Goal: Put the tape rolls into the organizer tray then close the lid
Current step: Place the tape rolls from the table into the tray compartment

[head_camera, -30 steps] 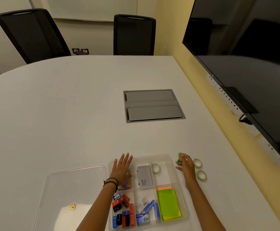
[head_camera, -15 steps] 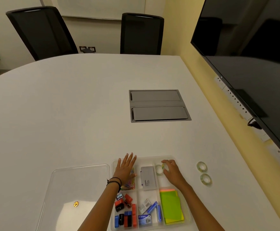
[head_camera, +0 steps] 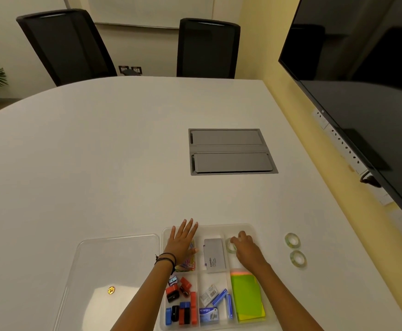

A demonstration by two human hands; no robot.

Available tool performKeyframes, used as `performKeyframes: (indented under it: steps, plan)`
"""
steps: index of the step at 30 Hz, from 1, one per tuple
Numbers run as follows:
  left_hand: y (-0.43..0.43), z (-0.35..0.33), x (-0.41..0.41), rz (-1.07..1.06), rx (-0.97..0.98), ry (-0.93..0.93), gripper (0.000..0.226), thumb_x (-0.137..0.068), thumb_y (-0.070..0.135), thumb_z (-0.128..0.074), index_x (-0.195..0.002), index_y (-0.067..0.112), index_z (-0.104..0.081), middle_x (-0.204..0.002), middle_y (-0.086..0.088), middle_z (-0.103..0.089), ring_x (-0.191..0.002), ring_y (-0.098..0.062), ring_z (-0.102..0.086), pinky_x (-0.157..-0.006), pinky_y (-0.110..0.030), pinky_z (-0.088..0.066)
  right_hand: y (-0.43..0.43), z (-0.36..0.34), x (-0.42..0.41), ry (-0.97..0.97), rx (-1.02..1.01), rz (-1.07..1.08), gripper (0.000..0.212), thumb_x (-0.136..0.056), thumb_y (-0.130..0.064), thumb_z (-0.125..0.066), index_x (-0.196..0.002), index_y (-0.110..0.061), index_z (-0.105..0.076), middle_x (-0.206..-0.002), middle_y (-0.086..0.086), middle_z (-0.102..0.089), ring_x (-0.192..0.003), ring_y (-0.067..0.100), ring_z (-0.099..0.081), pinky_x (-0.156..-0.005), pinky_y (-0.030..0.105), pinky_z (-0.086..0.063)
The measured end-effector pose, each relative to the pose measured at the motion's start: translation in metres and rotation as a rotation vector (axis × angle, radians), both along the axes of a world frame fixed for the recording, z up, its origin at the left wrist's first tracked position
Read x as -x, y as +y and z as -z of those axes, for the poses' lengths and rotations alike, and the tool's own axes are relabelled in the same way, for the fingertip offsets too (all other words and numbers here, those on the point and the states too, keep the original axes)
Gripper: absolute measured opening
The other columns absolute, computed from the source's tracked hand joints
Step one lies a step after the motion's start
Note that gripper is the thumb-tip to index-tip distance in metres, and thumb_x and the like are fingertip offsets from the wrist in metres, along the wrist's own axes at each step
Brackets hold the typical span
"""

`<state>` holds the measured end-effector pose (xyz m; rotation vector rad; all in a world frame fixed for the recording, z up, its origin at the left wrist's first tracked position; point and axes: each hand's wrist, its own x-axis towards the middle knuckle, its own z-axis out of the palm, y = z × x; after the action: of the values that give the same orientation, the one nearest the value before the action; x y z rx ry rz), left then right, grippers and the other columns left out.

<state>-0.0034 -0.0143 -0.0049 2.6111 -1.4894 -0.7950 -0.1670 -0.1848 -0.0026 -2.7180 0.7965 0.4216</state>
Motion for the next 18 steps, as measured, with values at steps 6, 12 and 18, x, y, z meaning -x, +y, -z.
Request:
performKeyframes:
  steps: [6, 12, 18]
  plan:
    - [0.001, 0.001, -0.001, -0.003, -0.001, 0.001, 0.076, -0.097, 0.043, -0.041, -0.148, 0.019, 0.010, -0.159, -0.008, 0.016, -0.147, -0.028, 0.013, -0.118, -0.050, 0.007, -0.001, -0.001, 0.006, -0.077, 0.036, 0.030, 0.043, -0.090, 0.005, -0.041, -0.129, -0.013, -0.047, -0.138, 0.012, -0.041, -0.120, 0.026, -0.046, -0.088, 0.034, -0.049]
    - [0.000, 0.003, -0.001, 0.001, 0.000, -0.001, 0.078, -0.096, 0.044, -0.042, -0.147, 0.019, 0.011, -0.159, -0.008, 0.016, -0.147, -0.028, 0.013, -0.118, -0.050, 0.007, -0.019, -0.027, 0.027, -0.517, -0.183, 0.183, 0.026, -0.090, 0.004, -0.046, -0.106, -0.009, -0.062, -0.113, 0.004, -0.059, -0.104, 0.016, -0.059, -0.084, 0.015, -0.042]
    - [0.000, 0.003, 0.000, 0.003, -0.001, -0.003, 0.078, -0.096, 0.045, -0.041, -0.147, 0.018, 0.011, -0.159, -0.009, 0.016, -0.147, -0.029, 0.013, -0.118, -0.050, 0.007, -0.047, -0.024, 0.068, -0.640, -0.098, 0.400, 0.029, -0.085, 0.016, -0.046, -0.098, -0.004, -0.064, -0.101, 0.010, -0.062, -0.098, 0.022, -0.061, -0.084, 0.008, -0.040]
